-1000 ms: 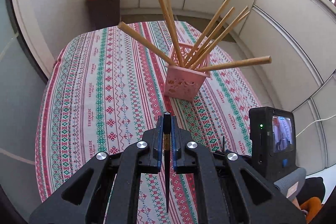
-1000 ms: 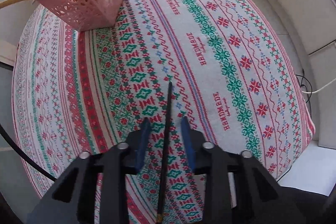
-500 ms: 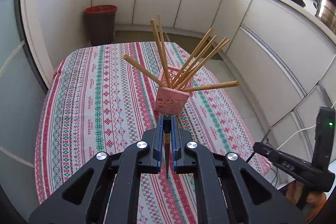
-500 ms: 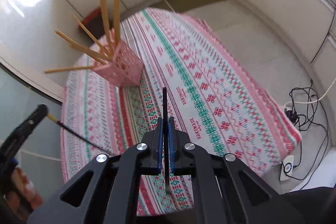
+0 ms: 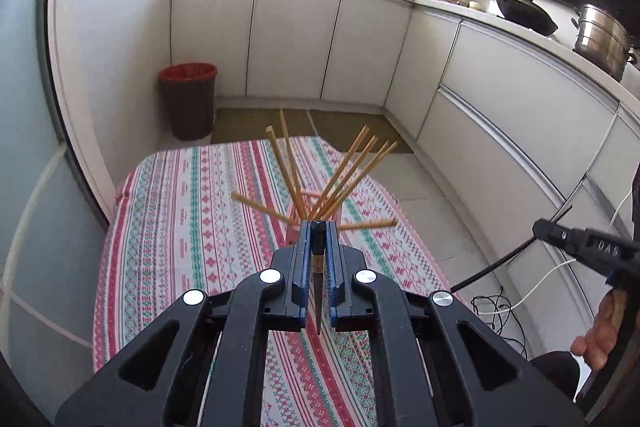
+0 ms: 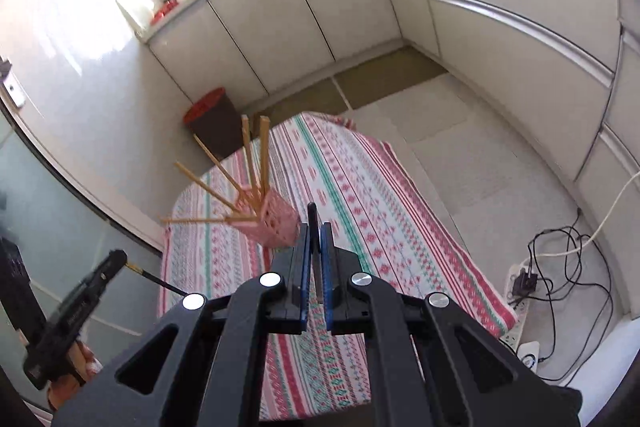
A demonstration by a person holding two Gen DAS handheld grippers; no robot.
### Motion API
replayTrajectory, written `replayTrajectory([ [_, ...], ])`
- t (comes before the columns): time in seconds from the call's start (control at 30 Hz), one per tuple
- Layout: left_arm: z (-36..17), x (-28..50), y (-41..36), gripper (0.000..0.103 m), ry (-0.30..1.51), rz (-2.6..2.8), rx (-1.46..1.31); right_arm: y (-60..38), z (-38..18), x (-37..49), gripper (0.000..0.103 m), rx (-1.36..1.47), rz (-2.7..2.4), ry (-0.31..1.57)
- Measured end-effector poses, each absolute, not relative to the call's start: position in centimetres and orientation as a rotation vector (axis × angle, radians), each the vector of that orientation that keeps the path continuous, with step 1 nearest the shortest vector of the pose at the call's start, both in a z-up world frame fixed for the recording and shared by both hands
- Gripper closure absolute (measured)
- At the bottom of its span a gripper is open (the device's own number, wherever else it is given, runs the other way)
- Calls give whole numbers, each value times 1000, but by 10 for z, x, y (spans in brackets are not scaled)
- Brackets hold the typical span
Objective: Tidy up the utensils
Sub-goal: 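Lower both black chopsticks into the pink basket and open both tools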
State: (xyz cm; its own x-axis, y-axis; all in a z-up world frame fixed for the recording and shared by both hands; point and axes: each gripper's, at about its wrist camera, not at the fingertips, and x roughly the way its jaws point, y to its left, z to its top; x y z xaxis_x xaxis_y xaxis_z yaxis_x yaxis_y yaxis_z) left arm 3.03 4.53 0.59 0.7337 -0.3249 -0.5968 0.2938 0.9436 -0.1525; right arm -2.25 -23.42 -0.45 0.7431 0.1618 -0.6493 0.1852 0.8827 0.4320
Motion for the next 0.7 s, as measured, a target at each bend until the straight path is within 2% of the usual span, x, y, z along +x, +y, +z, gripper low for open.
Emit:
replayTrajectory([
  [0.27, 57, 54, 35, 97, 549, -347, -38, -225, 71, 9, 98, 464, 67, 597],
  [0.4, 66, 79, 26, 97, 517, -342, -50, -212, 91, 33, 98, 421, 91, 564],
  [0.53, 59, 108, 17, 97, 522, -333, -63, -196, 92, 62, 98, 384, 112, 571],
  [0.7, 25, 146, 11, 96, 561, -304, -74, -175, 70, 95, 98, 336, 118, 600],
])
